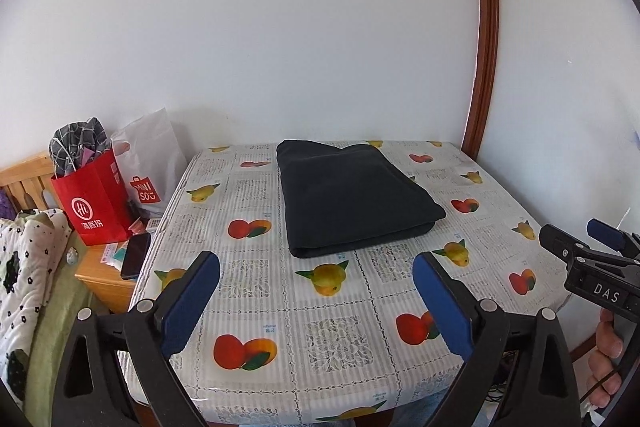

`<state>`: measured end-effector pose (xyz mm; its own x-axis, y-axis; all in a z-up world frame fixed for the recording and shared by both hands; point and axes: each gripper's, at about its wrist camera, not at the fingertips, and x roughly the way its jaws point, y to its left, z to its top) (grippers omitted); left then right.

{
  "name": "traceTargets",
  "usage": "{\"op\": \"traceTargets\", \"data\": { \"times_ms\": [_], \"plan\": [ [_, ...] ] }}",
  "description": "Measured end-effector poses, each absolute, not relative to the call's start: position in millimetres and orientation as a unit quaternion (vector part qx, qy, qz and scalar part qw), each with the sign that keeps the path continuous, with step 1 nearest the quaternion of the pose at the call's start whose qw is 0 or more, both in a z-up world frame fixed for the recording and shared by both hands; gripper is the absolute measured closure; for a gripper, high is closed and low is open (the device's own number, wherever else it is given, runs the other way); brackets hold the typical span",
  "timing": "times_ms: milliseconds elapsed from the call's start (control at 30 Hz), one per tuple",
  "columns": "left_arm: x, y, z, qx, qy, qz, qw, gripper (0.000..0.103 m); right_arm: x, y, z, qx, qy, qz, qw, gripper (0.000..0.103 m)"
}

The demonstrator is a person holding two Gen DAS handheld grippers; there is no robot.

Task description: Fold small clothes

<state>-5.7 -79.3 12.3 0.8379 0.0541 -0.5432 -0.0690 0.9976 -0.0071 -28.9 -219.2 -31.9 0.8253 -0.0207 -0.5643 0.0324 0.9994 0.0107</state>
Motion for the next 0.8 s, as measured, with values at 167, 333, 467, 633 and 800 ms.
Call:
{"op": "traceTargets", "data": {
  "times_ms": [167, 333, 467, 633, 800],
  "plan": [
    [-4, -78, 7, -0.014, 0.291, 0.033, 0.956, 0.005, -26, -223, -36, 0.016, 0.303, -0.016, 0.953, 0.006],
    [-4, -75, 5, -0.019, 0.294, 0.034, 0.955, 0.005, -25, -227, -38, 0.022, 0.308, -0.016, 0.951, 0.006],
    [-4, -77, 4, -0.017, 0.296, 0.033, 0.955, 0.005, -25, -228, -39, 0.025, 0.31, -0.021, 0.95, 0.006],
    [-3, -79, 4, -0.012, 0.299, 0.032, 0.954, 0.005, -26, -230, -40, 0.027, 0.311, -0.024, 0.95, 0.006],
    [-3, -80, 4, -0.013, 0.3, 0.031, 0.953, 0.005, -27, -233, -40, 0.032, 0.311, -0.025, 0.95, 0.006]
  ]
}}
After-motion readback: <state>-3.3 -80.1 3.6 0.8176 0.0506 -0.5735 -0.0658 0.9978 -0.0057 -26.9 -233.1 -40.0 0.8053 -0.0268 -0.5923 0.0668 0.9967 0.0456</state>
